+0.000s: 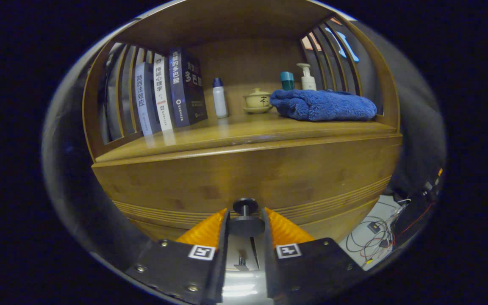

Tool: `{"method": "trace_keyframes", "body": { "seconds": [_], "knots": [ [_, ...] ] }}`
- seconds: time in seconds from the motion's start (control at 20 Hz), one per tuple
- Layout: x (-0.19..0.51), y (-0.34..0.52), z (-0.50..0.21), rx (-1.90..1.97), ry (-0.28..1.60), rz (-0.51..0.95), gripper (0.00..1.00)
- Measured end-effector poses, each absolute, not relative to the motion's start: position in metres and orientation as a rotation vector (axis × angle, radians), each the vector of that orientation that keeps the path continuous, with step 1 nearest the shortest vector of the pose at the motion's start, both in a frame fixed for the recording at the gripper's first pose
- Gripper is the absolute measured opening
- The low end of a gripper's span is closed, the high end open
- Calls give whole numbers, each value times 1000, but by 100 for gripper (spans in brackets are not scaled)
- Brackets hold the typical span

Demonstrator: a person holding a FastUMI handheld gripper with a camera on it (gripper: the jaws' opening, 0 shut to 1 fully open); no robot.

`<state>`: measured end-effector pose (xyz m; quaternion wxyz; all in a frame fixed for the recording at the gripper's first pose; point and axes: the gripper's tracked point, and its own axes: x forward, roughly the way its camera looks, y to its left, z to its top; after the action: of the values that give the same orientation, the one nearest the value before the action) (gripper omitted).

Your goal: Pull open the drawer, take out the items inside it, and place them on the countertop above the cabinet.

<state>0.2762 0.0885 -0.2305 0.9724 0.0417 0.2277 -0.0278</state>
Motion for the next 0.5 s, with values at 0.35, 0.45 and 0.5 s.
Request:
{"method": "trace_keyframes", "body": {
  "seconds": [0.35,0.45,0.5],
  "knots": [
    [235,88,-230,60,519,-95,32],
    [211,89,-227,59,538,-114,31],
    [199,88,-225,49,553,-123,31]
  ]
}}
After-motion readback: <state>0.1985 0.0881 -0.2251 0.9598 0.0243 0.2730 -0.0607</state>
